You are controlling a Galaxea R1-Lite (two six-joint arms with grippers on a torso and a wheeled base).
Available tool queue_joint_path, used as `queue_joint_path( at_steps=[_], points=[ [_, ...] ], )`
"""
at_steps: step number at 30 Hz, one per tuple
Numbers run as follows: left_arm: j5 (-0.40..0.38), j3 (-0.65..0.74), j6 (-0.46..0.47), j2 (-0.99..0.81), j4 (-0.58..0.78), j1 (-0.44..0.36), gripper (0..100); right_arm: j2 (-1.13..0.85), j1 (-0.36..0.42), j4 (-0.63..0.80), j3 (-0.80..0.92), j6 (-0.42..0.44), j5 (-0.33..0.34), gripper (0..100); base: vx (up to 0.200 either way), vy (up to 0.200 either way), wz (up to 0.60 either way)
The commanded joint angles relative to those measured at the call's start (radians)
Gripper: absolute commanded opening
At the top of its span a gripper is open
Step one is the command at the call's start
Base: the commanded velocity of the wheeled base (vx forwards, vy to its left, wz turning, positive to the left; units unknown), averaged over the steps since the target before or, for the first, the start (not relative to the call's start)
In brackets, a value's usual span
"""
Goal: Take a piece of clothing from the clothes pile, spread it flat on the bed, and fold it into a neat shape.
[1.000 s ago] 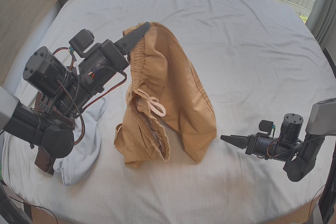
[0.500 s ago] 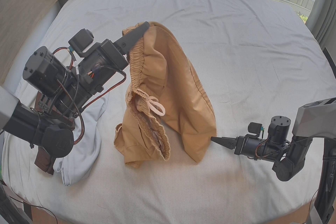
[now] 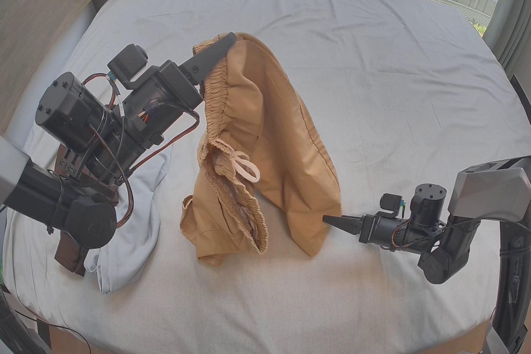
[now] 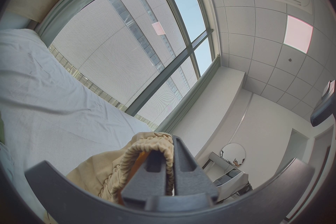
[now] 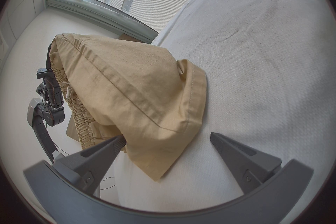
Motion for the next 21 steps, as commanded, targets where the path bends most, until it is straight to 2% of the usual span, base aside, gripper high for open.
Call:
queue_joint_path(
  at_steps=[1, 9, 21],
  points=[
    [0.0, 0.001, 0.001, 0.002, -0.001, 0.0, 0, 0.031, 0.014, 0.001, -0.044, 0.012, 0.0, 100, 0.0, 0.0, 0.0],
    [0.0, 0.001, 0.002, 0.014, -0.001, 0.008, 0, 0.039, 0.029, -0.017, -0.084, 0.057, 0.007, 100, 0.0, 0.0, 0.0],
    [0.0, -0.025, 0.002, 0.054, -0.002, 0.069, 0, -0.021, 0.031, -0.019, -0.052, 0.063, 0.015, 100, 0.0, 0.0, 0.0]
  ],
)
